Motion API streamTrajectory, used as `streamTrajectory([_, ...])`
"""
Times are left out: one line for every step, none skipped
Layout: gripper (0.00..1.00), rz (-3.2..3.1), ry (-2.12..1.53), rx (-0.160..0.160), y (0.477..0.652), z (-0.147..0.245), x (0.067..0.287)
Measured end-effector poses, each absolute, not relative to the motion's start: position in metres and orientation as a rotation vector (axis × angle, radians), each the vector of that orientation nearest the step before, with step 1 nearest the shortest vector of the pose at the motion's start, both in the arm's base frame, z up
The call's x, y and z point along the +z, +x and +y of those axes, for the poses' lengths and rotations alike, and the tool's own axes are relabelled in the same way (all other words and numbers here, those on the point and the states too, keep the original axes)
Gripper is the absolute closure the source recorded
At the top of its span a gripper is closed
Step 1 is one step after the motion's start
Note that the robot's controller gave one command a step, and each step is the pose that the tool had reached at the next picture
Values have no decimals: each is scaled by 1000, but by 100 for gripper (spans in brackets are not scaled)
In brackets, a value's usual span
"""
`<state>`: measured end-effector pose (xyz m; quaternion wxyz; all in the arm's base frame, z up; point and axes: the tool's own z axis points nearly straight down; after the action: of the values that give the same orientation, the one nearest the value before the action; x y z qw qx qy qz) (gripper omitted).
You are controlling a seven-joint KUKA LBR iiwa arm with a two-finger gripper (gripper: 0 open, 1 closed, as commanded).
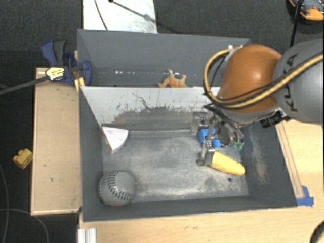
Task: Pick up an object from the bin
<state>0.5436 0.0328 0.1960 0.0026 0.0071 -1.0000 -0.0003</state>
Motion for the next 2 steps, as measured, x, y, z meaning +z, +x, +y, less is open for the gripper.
streamTrajectory([0,-3144,21,-2,545,33,201])
streamTrajectory([0,-3148,119,-2,539,18,170])
